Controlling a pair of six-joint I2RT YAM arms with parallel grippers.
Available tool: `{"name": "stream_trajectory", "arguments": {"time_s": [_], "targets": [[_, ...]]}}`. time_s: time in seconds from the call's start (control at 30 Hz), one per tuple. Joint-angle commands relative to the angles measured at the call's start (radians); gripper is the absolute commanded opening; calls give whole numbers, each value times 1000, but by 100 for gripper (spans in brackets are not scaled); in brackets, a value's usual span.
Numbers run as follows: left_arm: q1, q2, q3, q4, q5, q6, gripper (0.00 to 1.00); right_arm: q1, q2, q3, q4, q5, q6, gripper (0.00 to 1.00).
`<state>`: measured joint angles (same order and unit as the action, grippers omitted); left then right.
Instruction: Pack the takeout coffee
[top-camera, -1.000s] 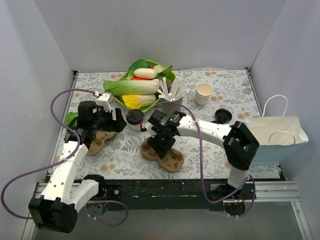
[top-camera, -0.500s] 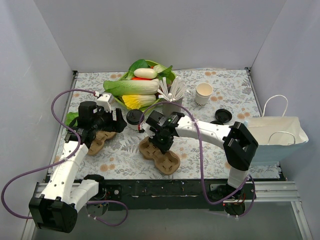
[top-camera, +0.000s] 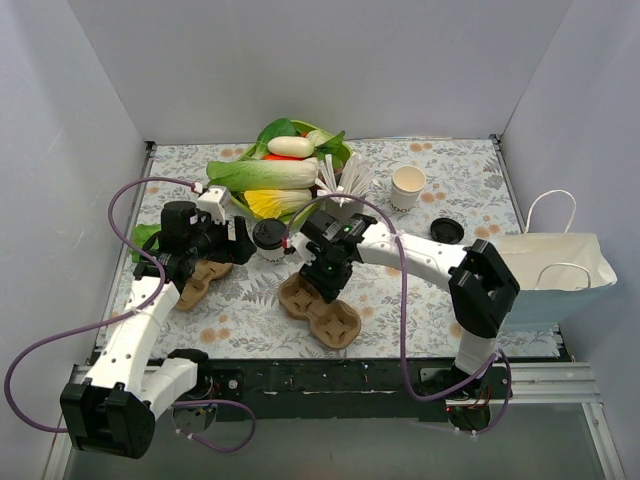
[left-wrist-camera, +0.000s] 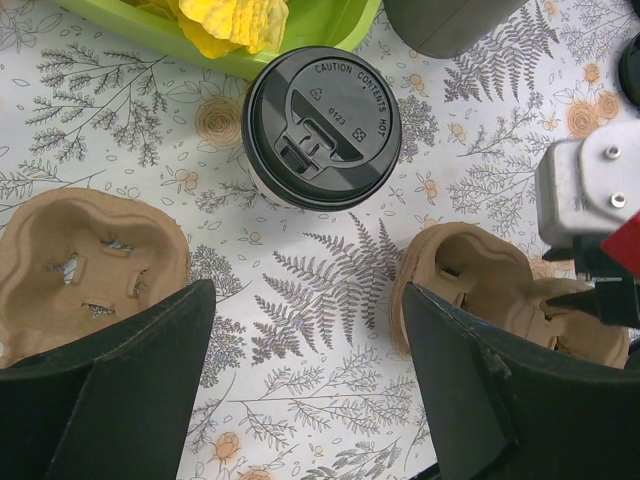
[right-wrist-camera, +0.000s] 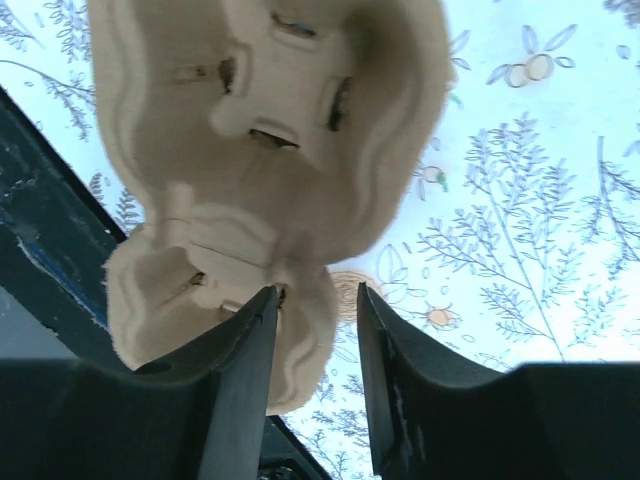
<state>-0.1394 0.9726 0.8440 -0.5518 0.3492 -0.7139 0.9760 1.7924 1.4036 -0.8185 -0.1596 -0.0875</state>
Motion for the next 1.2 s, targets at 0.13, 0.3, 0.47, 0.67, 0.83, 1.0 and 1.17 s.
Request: {"name": "stream_trajectory", "arguments": {"time_s": [0.13, 0.3, 0.47, 0.67, 0.83, 1.0, 1.17], "targets": [[4, -8, -11, 21, 20, 13, 76, -62, 5, 147, 16, 26, -78, 49], [4, -15, -11, 20, 24, 13, 76, -10, -22, 206, -27, -52, -52, 52], [4, -18, -6, 9, 17, 14, 76, 43, -73, 80, -34, -161, 21, 57], [4, -25, 6, -19, 17, 30, 76, 43, -106, -54, -73, -273, 22, 52], [4, -20, 7, -20, 20, 33, 76, 40, -119, -175, -41, -255, 55, 69], [4, -20, 12, -20, 20, 33, 76, -48, -85, -135, -25, -56, 49, 77], [4, -22, 1, -7, 25, 25, 76, -143, -15, 49, -48, -50, -41, 74]]}}
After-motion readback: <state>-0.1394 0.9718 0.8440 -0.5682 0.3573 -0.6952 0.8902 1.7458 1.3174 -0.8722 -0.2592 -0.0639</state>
